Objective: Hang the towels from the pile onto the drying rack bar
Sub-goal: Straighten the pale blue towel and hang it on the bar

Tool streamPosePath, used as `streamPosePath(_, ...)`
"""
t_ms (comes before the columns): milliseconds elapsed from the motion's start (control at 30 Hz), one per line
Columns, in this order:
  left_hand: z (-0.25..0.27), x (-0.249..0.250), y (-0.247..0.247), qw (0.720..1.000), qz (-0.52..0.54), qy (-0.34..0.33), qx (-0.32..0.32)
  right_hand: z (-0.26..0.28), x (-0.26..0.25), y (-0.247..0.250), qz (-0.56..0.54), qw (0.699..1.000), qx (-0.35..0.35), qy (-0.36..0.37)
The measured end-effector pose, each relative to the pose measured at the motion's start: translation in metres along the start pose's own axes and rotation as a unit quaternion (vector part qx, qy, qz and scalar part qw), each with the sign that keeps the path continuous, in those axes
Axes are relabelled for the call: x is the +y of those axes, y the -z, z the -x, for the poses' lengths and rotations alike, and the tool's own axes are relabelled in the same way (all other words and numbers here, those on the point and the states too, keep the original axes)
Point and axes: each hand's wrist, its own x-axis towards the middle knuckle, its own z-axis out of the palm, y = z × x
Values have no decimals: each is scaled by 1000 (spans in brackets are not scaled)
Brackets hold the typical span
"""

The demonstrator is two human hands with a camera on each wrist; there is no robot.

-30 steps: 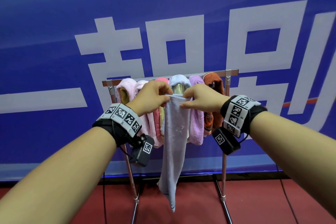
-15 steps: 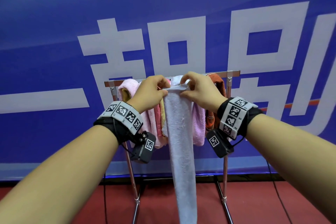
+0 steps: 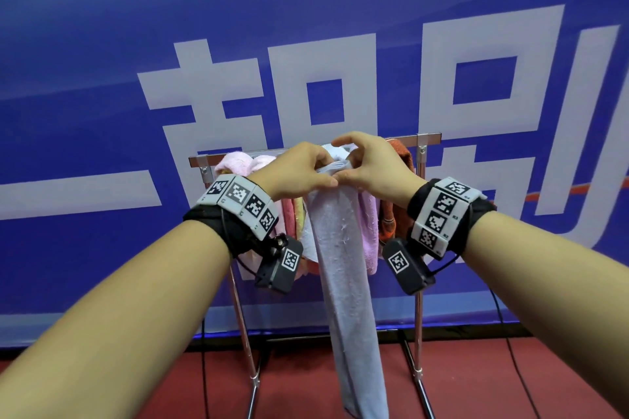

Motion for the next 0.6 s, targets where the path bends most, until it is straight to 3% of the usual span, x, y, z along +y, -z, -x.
streamPosePath(133,-7,1,0,999,-25,23,2,5,8,5,-90,995,-19,-44)
streamPosePath(233,-10,6,1,999,-14,17,26,10,17,3,-158,981,-81,-79)
streamPosePath(333,-11,8,8,997,25,13,68,13,32,-8,-137,977,-137,-88)
streamPosePath(600,-11,4,34,972,-25,38,231,15,68,-61,-125,978,-109,-123)
